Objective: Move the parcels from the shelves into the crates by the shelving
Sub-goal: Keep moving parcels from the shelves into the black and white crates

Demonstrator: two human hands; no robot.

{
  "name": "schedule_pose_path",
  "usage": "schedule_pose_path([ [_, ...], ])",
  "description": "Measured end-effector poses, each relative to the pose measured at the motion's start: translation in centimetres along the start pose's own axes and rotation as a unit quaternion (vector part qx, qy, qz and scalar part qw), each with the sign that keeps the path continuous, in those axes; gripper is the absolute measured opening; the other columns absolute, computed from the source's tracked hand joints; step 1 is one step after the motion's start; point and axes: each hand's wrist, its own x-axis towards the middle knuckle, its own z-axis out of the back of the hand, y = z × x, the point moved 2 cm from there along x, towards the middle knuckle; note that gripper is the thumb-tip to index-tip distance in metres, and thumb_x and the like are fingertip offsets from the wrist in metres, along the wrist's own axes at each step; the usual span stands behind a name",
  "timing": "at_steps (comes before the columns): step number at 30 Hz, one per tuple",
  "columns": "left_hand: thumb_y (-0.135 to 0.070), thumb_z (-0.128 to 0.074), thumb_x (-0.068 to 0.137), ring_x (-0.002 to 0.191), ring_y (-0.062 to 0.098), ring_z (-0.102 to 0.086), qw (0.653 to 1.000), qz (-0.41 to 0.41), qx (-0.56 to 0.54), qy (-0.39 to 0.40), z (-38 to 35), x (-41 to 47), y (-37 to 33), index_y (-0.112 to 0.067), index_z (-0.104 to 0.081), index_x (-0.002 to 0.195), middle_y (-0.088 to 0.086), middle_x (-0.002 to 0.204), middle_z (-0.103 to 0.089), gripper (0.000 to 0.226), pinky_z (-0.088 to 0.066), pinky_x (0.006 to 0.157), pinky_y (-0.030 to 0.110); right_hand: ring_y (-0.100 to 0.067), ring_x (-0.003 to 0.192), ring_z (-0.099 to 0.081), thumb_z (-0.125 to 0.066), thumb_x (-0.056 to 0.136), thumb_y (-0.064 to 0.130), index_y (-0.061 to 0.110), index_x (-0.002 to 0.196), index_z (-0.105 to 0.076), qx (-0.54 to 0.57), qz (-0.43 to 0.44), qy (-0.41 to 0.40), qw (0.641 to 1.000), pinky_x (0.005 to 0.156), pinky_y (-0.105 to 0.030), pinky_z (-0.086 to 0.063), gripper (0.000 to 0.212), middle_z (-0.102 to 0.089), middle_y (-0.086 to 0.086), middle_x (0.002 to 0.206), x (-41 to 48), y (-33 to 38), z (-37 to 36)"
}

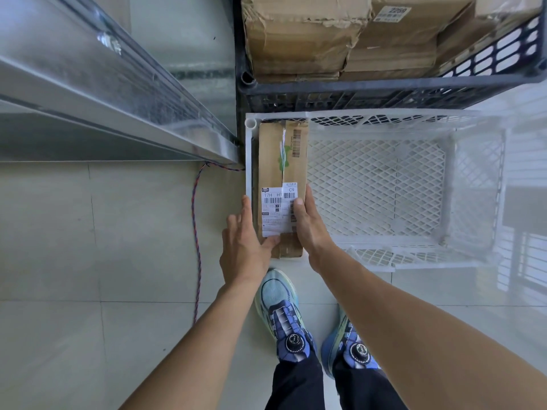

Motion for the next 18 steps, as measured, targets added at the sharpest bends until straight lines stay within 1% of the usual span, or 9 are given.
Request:
schedule_pose_path([
  [2, -0.044, -0.074, 0.09, 0.127, 0.024, -0.046, 1.0, 0.001, 0.001, 0.012, 0.7, -0.8, -0.1, -0.039, -0.008, 0.162, 0.001, 0.133, -0.041, 0.098, -0.045, 0.075, 0.038, -0.021, 0.149, -0.032, -0.032, 0.108, 0.052, 0.045, 0.161, -0.009, -0.019, 0.0, 0.011, 1.0, 0.122, -0.044, -0.026, 0.059, -0.03, 0.004, 0.165, -1.0, 0.8, 0.8],
  [6, -0.048, -0.066, 0.095, 0.136, 0.024, -0.04, 1.0, -0.001, 0.01, 0.017, 3.5, -3.2, -1.8, -0.03, -0.012, 0.163, 0.003, 0.145, -0.035, 0.089, -0.046, 0.083, 0.04, -0.024, 0.154, -0.024, -0.032, 0.105, 0.058, 0.035, 0.163, -0.009, -0.069, 0.019, 0.02, 0.997, 0.122, -0.046, -0.02, 0.066, -0.023, -0.001, 0.168, -4.3, 3.2, 2.0],
  [7, -0.048, -0.063, 0.096, 0.137, 0.024, -0.039, 1.0, -0.01, 0.014, 0.017, 4.5, -3.8, -2.6, -0.028, -0.013, 0.163, 0.002, 0.147, -0.034, 0.086, -0.046, 0.085, 0.04, -0.023, 0.153, -0.024, -0.032, 0.106, 0.055, 0.03, 0.163, -0.012, -0.091, 0.033, 0.021, 0.995, 0.121, -0.042, -0.02, 0.065, -0.024, -0.001, 0.168, -5.4, 4.4, 2.3],
  [9, -0.047, -0.06, 0.098, 0.138, 0.023, -0.038, 0.999, -0.038, 0.025, 0.019, 7.0, -5.2, -4.4, -0.027, -0.017, 0.163, -0.002, 0.151, -0.033, 0.08, -0.047, 0.089, 0.041, -0.02, 0.149, -0.028, -0.031, 0.109, 0.044, 0.02, 0.162, -0.019, -0.145, 0.066, 0.018, 0.987, 0.115, -0.03, -0.022, 0.059, -0.031, -0.004, 0.163, -7.9, 7.0, 3.0],
  [10, -0.046, -0.059, 0.099, 0.138, 0.023, -0.037, 0.998, -0.055, 0.033, 0.018, 8.5, -5.9, -5.5, -0.026, -0.021, 0.162, -0.004, 0.153, -0.032, 0.076, -0.046, 0.091, 0.041, -0.021, 0.149, -0.028, -0.03, 0.111, 0.04, 0.016, 0.161, -0.021, -0.173, 0.08, 0.014, 0.982, 0.112, -0.026, -0.022, 0.057, -0.032, -0.006, 0.163, -9.2, 8.6, 3.3],
  [11, -0.045, -0.058, 0.1, 0.139, 0.023, -0.036, 0.996, -0.074, 0.041, 0.017, 10.1, -6.8, -6.7, -0.026, -0.024, 0.16, -0.005, 0.155, -0.032, 0.072, -0.046, 0.092, 0.042, -0.022, 0.151, -0.026, -0.029, 0.111, 0.039, 0.015, 0.162, -0.02, -0.202, 0.093, 0.012, 0.975, 0.113, -0.024, -0.021, 0.057, -0.029, -0.007, 0.165, -10.5, 10.2, 3.7],
  [14, -0.042, -0.056, 0.102, 0.138, 0.024, -0.037, 0.989, -0.136, 0.065, 0.005, 15.3, -9.7, -10.7, -0.025, -0.033, 0.153, -0.006, 0.155, -0.034, 0.059, -0.046, 0.094, 0.042, -0.021, 0.157, -0.013, -0.026, 0.112, 0.038, 0.014, 0.163, -0.015, -0.291, 0.119, -0.007, 0.949, 0.123, -0.033, -0.013, 0.057, -0.015, -0.006, 0.17, -14.0, 15.0, 4.8],
  [17, -0.042, -0.054, 0.103, 0.142, 0.023, -0.031, 0.977, -0.188, 0.099, -0.011, 20.6, -12.9, -14.8, -0.022, -0.032, 0.154, -0.005, 0.158, -0.031, 0.059, -0.043, 0.098, 0.041, -0.024, 0.155, -0.018, -0.027, 0.112, 0.034, 0.01, 0.16, -0.022, -0.381, 0.166, -0.033, 0.909, 0.122, -0.037, -0.019, 0.054, -0.019, -0.011, 0.168, -18.8, 20.4, 5.8],
  [18, -0.043, -0.053, 0.103, 0.144, 0.023, -0.029, 0.974, -0.199, 0.108, -0.016, 22.2, -14.1, -16.2, -0.022, -0.03, 0.156, -0.003, 0.161, -0.028, 0.061, -0.043, 0.1, 0.042, -0.025, 0.155, -0.017, -0.028, 0.112, 0.035, 0.011, 0.16, -0.022, -0.403, 0.18, -0.041, 0.896, 0.122, -0.04, -0.018, 0.055, -0.018, -0.01, 0.169, -20.6, 22.1, 6.2],
])
